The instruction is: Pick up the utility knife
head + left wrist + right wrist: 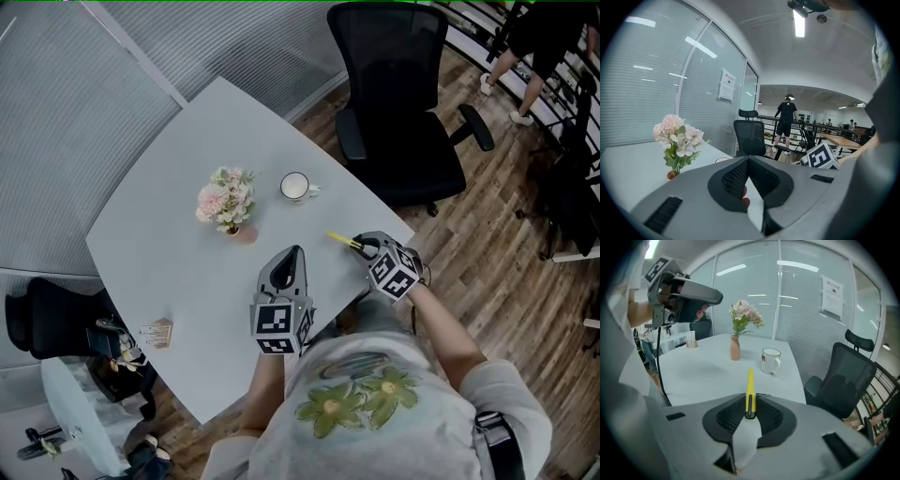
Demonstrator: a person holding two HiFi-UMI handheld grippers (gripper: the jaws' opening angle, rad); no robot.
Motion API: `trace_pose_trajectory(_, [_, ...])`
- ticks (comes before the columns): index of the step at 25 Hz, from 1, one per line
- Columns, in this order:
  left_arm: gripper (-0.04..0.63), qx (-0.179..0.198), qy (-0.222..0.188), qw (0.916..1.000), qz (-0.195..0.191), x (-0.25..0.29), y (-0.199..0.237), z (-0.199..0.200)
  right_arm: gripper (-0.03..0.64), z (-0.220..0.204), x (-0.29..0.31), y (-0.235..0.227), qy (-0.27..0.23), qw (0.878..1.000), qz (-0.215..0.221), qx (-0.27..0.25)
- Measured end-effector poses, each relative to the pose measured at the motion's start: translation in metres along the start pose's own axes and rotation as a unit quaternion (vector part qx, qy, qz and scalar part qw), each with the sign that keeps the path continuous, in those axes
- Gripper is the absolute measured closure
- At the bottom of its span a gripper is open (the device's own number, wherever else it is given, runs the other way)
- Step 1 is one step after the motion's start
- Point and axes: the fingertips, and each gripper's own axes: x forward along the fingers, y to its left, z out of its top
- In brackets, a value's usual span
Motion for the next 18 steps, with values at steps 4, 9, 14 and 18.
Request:
trace_pose_trajectory(4, [0.594,0.003,-0.011,0.9999,0.0,0.002,0.001,0.002,0.546,0.011,-0.004,0.0,-0.015,1.0,-0.002,-0.003])
trace_pose_trajectory(9, [0.594,0.002,-0.012,0.9999,-0.004,0.0,0.002,0.003,0.546,0.027,-0.012,0.003,-0.033,0.999,-0.007,-0.004])
trace_pose_trajectory(14, [0.594,0.003,-0.016,0.9998,-0.007,-0.001,0.002,0.007,0.546,0.041,-0.022,0.005,-0.05,0.999,-0.011,-0.005])
trace_pose_trajectory(18, [0.594,0.003,-0.016,0.9998,-0.008,-0.001,0.003,0.008,0.546,0.055,-0.03,0.006,-0.068,0.998,-0.016,-0.009])
